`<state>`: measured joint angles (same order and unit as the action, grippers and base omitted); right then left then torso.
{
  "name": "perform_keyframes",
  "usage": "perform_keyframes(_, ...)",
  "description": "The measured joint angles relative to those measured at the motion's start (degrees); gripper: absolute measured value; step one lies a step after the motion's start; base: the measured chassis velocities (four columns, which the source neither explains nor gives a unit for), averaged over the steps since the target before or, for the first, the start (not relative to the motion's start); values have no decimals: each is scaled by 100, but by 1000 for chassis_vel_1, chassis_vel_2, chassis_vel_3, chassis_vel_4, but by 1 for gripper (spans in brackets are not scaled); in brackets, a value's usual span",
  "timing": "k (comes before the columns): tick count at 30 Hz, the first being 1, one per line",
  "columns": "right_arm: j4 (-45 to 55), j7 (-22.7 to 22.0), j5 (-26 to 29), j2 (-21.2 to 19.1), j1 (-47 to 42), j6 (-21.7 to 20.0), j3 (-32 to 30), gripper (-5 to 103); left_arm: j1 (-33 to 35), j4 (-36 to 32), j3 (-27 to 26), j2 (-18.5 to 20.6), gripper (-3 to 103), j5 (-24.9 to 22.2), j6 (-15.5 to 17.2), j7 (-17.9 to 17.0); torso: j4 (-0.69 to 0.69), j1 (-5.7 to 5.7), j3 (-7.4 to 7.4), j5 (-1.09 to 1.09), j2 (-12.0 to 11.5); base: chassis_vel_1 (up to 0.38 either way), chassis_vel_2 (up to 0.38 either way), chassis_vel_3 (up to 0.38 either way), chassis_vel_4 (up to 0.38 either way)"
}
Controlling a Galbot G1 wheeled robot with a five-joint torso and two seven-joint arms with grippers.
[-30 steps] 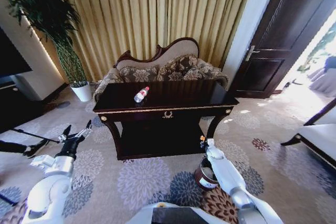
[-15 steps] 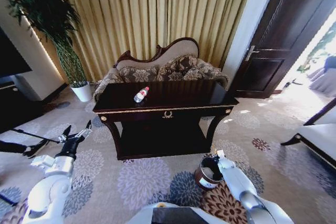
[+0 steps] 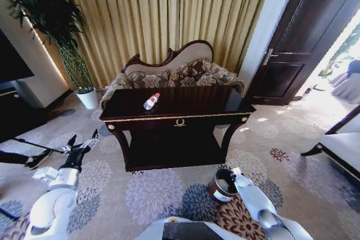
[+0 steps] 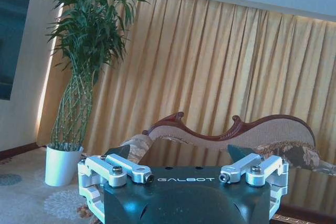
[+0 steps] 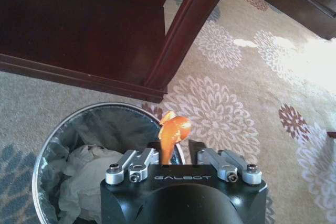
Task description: Move to the front of the table and place the trash on the table into the trash bin.
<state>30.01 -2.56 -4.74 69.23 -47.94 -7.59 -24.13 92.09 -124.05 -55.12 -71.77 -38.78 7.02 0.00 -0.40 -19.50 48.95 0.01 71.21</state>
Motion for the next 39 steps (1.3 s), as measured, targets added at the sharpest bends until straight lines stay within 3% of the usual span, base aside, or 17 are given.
perform_keyframes(3,8,-50,0,9,-9,0,-2,36,9,-2,0,-11,100,0,-10,18,0,0,0,-1,0,0,0,0,0)
perform_keyframes(6,35,-76,5,25,-11,6,-2,52,37,-36,0,-13,100,1,-22,39,1,0,0,-1,0,0,0,0,0)
perform_keyframes(10,35,-87,16,31,-7,28,-2,63,38,-54,-7,-1,100,1,-24,40,1,0,0,0,0,0,0,0,0)
perform_keyframes(14,31,-106,40,31,-3,104,-5,84,37,-87,-17,15,100,2,-24,37,1,0,0,0,0,0,0,0,0)
perform_keyframes(16,35,-107,67,27,-5,126,-7,84,37,-90,-17,14,100,3,-24,36,0,0,0,0,0,0,0,0,0)
perform_keyframes(18,202,-114,299,8,-39,158,-38,95,42,-91,-17,8,100,5,-24,33,-1,0,0,1,0,0,0,0,0)
perform_keyframes(23,1169,-164,876,-30,-168,0,-260,100,46,-87,-16,6,100,11,-24,32,0,0,0,1,0,0,0,0,0)
perform_keyframes(26,2564,-190,1459,-60,-380,-338,-556,100,25,-77,20,-2,100,33,-24,29,3,0,0,-1,0,0,0,0,0)
perform_keyframes(28,3080,-193,1628,-68,-476,-364,-589,100,11,-72,44,-9,100,39,-24,23,-2,0,0,-1,-1,0,0,0,0)
perform_keyframes(35,5245,-195,2362,8,-791,-296,-499,100,-24,-75,125,-40,100,101,-22,-4,2,0,0,1,0,0,0,0,0)
perform_keyframes(39,6507,-202,2750,60,-907,-465,-400,100,-24,-72,104,-31,100,142,-17,-7,1,0,0,0,0,0,0,0,0)
